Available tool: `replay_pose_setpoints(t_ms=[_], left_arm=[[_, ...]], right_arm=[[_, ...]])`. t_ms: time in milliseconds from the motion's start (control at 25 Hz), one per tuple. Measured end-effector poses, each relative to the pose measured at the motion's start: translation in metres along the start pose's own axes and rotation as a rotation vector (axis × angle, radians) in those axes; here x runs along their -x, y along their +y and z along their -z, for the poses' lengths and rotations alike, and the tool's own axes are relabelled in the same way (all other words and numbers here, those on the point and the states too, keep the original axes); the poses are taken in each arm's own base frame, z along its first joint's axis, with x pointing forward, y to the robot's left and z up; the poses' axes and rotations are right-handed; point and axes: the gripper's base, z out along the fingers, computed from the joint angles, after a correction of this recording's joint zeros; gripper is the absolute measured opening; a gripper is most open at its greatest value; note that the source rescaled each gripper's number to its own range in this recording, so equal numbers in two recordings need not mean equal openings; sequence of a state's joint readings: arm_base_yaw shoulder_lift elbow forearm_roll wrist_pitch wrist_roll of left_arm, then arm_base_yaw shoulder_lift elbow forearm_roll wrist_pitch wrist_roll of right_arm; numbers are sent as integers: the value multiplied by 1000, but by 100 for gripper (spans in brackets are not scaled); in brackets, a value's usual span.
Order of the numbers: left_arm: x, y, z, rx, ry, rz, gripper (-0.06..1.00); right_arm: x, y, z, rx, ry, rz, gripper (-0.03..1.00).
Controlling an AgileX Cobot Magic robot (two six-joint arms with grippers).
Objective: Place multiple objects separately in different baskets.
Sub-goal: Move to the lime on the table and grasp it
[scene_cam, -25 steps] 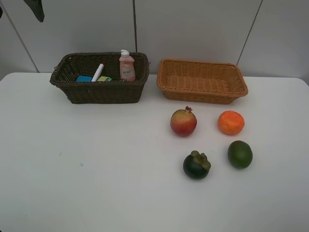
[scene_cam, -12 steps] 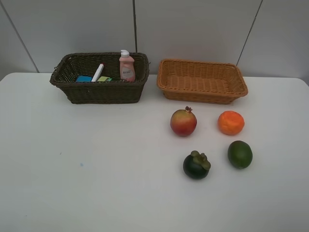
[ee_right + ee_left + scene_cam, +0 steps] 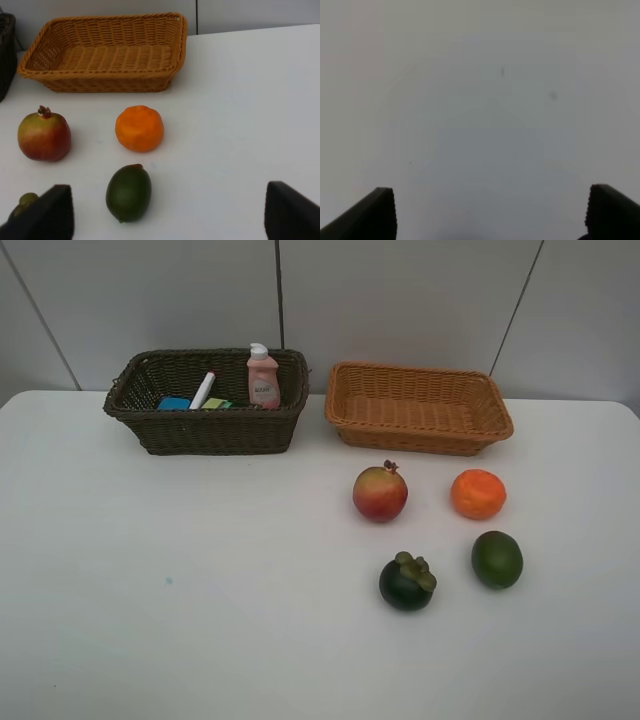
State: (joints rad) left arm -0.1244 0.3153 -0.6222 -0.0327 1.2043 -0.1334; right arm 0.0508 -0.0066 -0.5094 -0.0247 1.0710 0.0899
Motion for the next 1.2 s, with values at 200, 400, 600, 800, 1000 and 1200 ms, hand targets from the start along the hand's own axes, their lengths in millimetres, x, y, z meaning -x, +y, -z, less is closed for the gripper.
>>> replay_pose_setpoints(t_ms=[200,400,600,800,1000,1200], left_arm=[[-36,0,6,-68,-171,-89,92],[-44,1,12,-85,-298,-122,92],[-41,0,6,-86,-322,-125,92],[-41,0,4,-86,-332,-124,92],[-40,0,4,-86,-333,-124,92],[-40,0,4,-86,-333,-124,92]], right_arm=[[0,0,0,0,0,0,60],[0,0,0,0,0,0,60],[0,0,0,0,0,0,60],[0,0,0,0,0,0,60],[0,0,0,0,0,0,60],[0,0,0,0,0,0,60]])
